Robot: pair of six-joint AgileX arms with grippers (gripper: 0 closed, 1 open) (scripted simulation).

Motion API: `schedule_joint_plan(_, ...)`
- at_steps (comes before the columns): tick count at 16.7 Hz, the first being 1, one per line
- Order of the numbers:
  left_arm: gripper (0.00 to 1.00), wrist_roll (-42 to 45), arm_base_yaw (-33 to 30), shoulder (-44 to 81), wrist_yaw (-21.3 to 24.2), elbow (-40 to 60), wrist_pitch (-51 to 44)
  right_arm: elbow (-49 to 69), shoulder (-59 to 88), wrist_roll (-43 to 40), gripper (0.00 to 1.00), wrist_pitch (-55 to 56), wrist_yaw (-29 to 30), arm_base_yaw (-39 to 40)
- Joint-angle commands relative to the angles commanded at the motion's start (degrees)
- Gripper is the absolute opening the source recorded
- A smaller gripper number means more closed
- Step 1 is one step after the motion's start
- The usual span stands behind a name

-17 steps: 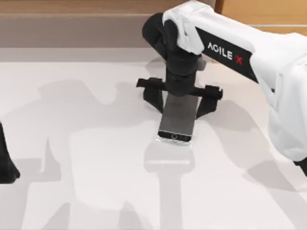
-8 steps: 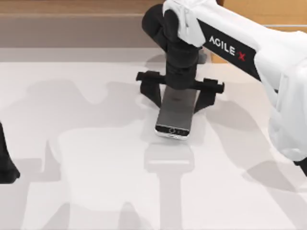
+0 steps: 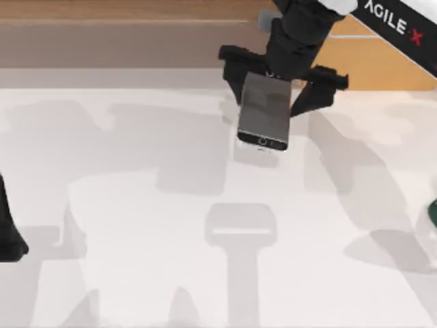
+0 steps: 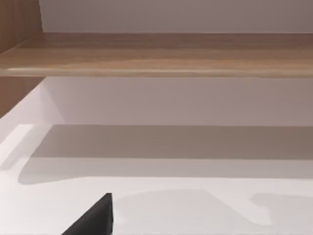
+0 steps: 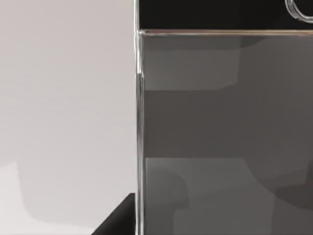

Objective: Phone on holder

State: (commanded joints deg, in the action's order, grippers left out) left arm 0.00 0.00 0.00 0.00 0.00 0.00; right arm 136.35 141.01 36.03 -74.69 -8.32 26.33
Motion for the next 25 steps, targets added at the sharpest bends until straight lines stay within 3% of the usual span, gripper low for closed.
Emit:
schedule_joint_plan(5, 1.0, 0.0, 0.0, 0.0, 0.0, 0.0, 0.0, -11.6, -19.5, -23.6, 0.0, 3.1, -13.8, -13.2)
schedule_joint_plan(10, 1.0, 0.0, 0.0, 0.0, 0.0, 0.0, 0.0, -25.6, -36.8, -55.8, 0.0, 8.7, -22.5, -28.6)
schedule_joint_plan(14, 1.0, 0.0, 0.0, 0.0, 0.0, 0.0, 0.0, -33.7, -48.0, -75.6, 0.0, 13.9, -29.5, -35.5)
schedule_joint_plan(20, 1.0, 0.0, 0.0, 0.0, 0.0, 0.0, 0.0, -47.4, -60.9, -90.2, 0.0, 19.7, -40.3, -44.5)
schedule_joint_plan(25, 1.0, 0.0, 0.0, 0.0, 0.0, 0.0, 0.0, -69.3, -67.2, -95.9, 0.0, 20.2, -43.6, -56.3)
